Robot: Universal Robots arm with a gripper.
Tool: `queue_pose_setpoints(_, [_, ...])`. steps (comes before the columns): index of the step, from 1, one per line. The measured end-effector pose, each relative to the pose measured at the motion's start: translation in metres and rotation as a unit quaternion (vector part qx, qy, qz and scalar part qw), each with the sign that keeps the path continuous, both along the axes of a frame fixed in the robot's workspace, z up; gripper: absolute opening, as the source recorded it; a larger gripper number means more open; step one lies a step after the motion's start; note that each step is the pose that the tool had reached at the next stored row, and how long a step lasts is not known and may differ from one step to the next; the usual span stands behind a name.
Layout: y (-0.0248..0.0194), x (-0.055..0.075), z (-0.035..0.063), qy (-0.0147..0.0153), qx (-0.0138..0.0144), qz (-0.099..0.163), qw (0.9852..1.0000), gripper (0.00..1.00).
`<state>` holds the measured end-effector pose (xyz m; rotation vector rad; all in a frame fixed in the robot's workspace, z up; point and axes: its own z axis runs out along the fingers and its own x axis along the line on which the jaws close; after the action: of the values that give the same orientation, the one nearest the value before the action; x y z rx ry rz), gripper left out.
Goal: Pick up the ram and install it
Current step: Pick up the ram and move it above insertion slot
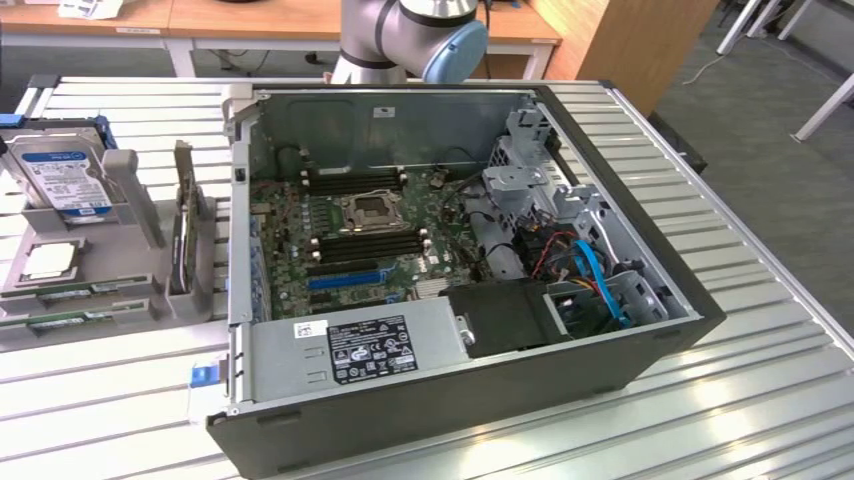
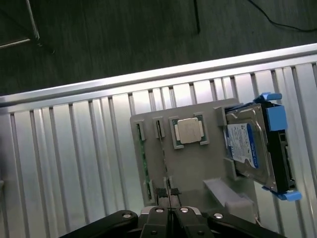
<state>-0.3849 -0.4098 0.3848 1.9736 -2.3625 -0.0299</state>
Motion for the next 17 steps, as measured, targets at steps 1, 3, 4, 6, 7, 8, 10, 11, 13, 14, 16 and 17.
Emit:
queue_pose_setpoints(1, [0.0000,0.0000,0.0000,0.0000,0.0000,0.006,1.0000,0.10])
queue_pose_setpoints(3, [0.0000,0.0000,-0.0001,0.0000,0.0000,0.016,0.9999,0.10])
queue_pose_setpoints(4, [0.0000,0.0000,0.0000,0.0000,0.0000,0.021,0.9998,0.10])
queue_pose_setpoints(6, [0.0000,0.0000,0.0000,0.0000,0.0000,0.031,0.9995,0.10])
queue_pose_setpoints(7, [0.0000,0.0000,0.0000,0.0000,0.0000,0.036,0.9994,0.10])
queue_pose_setpoints(8, [0.0000,0.0000,0.0000,0.0000,0.0000,0.040,0.9992,0.10])
queue_pose_setpoints(10, [0.0000,0.0000,0.0000,0.0000,0.0000,0.041,0.9991,0.10])
queue_pose_setpoints(11, [0.0000,0.0000,0.0000,0.0000,0.0000,0.042,0.9991,0.10])
queue_pose_setpoints(13, [0.0000,0.0000,0.0000,0.0000,0.0000,0.042,0.9991,0.10])
queue_pose_setpoints(14, [0.0000,0.0000,0.0000,0.0000,0.0000,0.042,0.9991,0.10])
queue_pose_setpoints(16, [0.0000,0.0000,0.0000,-0.0001,0.0000,0.042,0.9991,0.10])
queue_pose_setpoints(17, [0.0000,0.0000,-0.0001,-0.0003,0.0000,0.042,0.9991,0.10])
